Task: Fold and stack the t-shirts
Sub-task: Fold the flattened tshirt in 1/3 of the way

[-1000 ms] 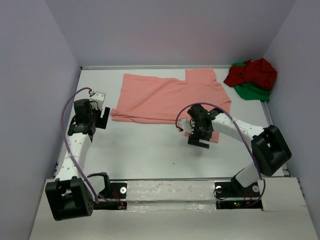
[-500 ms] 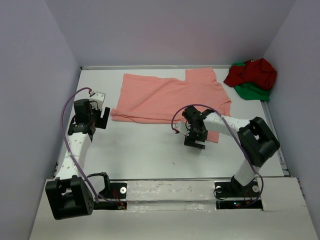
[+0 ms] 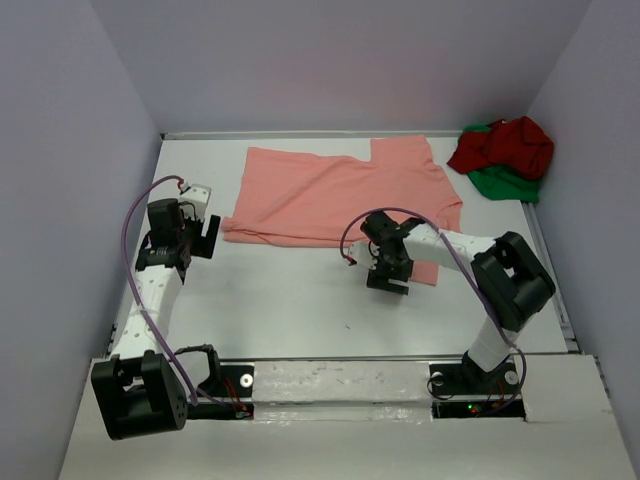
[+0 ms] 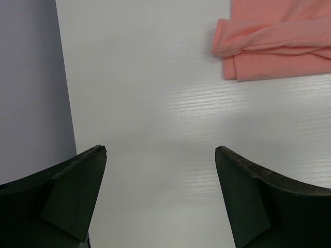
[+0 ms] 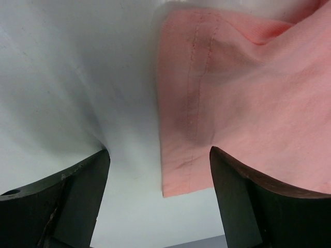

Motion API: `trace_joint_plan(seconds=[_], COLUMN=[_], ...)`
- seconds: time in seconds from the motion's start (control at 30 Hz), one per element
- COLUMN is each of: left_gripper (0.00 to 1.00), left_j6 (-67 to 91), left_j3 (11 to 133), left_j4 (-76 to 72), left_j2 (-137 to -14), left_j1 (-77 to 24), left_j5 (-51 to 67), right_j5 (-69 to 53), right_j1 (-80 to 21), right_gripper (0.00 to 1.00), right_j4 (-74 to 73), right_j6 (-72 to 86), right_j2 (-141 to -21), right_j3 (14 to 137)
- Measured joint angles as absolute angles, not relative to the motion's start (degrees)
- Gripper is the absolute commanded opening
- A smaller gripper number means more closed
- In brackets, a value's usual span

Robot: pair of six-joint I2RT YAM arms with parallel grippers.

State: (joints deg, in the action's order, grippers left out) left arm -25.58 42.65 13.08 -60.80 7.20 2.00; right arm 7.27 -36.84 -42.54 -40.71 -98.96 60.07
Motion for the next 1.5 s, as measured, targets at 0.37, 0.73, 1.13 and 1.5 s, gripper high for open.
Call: trace_joint_plan(seconds=[0.37,0.73,1.13,1.5], left_gripper=[0.99,0.99,0.99,0.99], left_j6=[-25.58,-25.61,-25.63,-25.63], left_j3=[42.65,42.65,42.65,42.65], left_j4=[13.08,13.1,13.15,13.13], left_j2=[-60.53,-60.51,-61.17,-61.39], left_j1=[7.2,7.22,7.22,7.22], left_j5=[2.13,2.81,4.1,4.56], right_j5=[19.03,23.86,24.45,21.23], right_j1=[-37.21,-37.21,-37.21,-37.12], right_gripper=[0.72,0.28,0.0,0.0], right_j4=[-36.8,-32.38,-30.48,-37.43], right_j6=[-41.67,-41.6,-40.75,-39.2], right_j2=[-102.24,-104.99,-103.83,-97.38], right_j3=[61.56,61.32,59.37,65.01])
